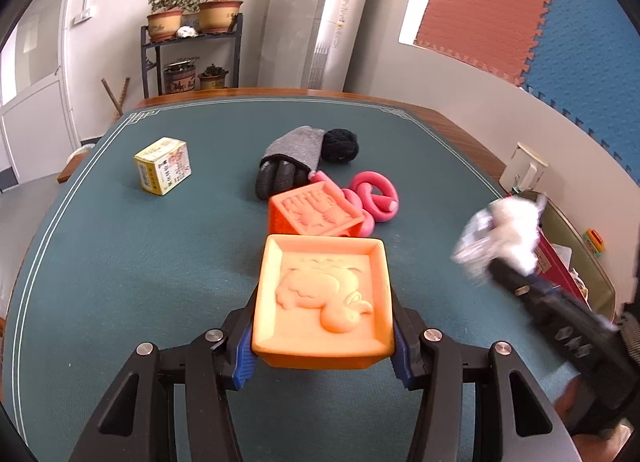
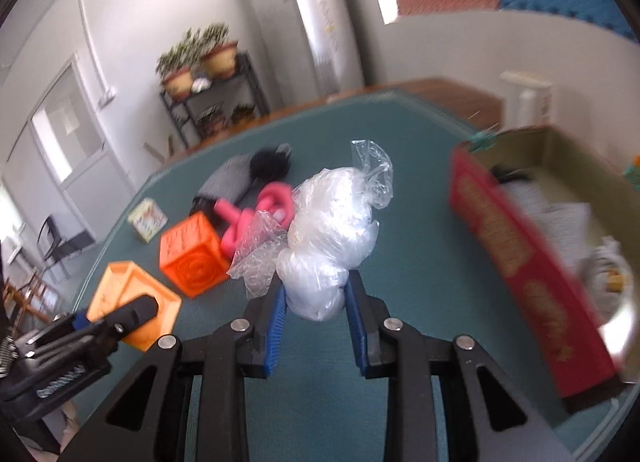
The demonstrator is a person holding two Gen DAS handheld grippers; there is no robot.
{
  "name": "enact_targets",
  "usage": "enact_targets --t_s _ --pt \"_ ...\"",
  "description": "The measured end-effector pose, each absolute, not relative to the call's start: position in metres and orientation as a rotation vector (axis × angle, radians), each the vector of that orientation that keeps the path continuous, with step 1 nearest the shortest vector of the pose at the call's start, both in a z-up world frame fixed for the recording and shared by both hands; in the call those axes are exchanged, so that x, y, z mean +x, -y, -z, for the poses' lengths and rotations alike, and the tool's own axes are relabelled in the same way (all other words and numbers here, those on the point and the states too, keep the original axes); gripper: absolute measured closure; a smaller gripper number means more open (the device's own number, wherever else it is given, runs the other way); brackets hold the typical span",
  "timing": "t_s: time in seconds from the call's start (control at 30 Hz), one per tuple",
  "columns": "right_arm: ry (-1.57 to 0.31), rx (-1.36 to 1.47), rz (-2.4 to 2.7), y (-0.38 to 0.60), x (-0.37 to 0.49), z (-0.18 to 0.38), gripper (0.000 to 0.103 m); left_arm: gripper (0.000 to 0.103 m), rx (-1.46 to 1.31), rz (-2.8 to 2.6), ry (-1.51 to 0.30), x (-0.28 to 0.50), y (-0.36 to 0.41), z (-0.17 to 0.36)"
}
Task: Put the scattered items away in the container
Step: 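Drop the white plastic bag into the red tin with the right tool while the left tool carries the cube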
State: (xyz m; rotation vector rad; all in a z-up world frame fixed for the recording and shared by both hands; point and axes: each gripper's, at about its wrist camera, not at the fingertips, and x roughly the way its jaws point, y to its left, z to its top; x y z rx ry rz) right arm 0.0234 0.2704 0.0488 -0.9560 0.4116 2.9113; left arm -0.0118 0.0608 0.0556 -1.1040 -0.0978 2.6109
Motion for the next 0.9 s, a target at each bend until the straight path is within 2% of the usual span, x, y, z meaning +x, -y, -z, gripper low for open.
enact_targets --t_s 0.43,0.9 --pt "-0.405 -0.674 -2.679 -0.383 0.106 -0.081 0.071 0.048 -1.047 -2.550 0.018 0.010 -0.119 -0.071" --pt "-0.381 -0.667 -2.604 -0.448 0.118 -0.073 0.071 0.048 -0.942 -2.425 -0.074 0.026 -0.228 -0.109"
